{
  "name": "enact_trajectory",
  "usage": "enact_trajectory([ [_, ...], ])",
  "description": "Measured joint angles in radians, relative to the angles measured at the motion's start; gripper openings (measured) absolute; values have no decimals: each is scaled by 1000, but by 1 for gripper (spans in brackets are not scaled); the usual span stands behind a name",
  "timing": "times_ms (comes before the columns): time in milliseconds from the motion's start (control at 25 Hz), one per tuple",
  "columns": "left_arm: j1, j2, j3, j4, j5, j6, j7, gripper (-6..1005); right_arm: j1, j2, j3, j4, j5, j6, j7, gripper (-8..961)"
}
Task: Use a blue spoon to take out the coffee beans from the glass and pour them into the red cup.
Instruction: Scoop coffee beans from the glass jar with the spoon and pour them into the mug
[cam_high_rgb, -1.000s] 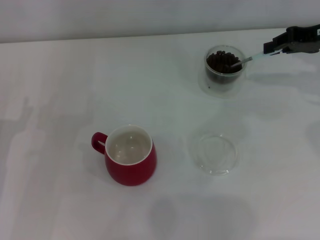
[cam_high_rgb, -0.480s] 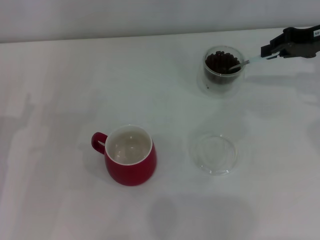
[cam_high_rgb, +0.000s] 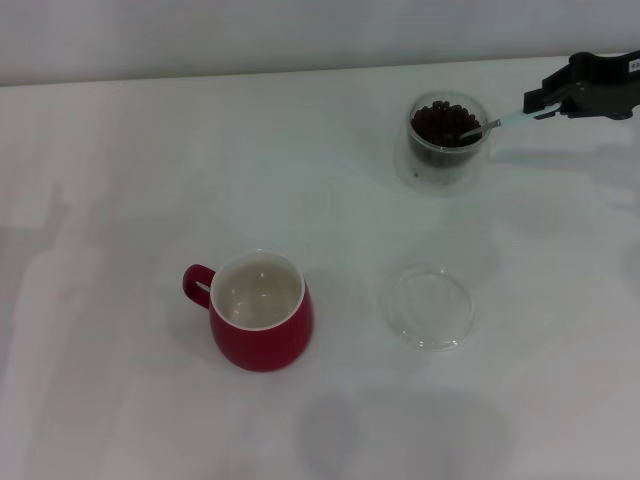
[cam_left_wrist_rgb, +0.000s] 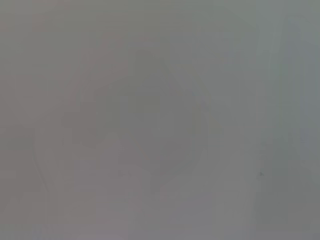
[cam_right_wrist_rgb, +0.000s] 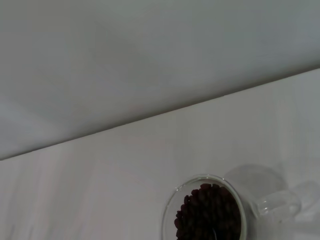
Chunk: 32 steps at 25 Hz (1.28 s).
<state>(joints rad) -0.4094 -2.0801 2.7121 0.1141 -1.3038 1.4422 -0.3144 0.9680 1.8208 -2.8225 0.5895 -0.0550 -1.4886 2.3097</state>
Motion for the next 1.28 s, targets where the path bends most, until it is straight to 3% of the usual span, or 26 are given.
enact_trajectory([
  [280, -5, 2, 0, -16, 0, 1, 0, 892, -8, -34, 0, -55, 5, 1, 54, 161],
  [800, -9, 6, 0, -45, 0, 26, -1, 891, -39, -33, 4, -75, 54, 35, 117, 162],
  [1040, -9, 7, 0, -56, -5, 32, -6, 892, -67, -58, 4, -129, 92, 49, 130, 162],
  [1280, -11, 8, 0, -56, -8, 32, -6, 892, -78, -65, 5, -136, 98, 49, 146, 162],
])
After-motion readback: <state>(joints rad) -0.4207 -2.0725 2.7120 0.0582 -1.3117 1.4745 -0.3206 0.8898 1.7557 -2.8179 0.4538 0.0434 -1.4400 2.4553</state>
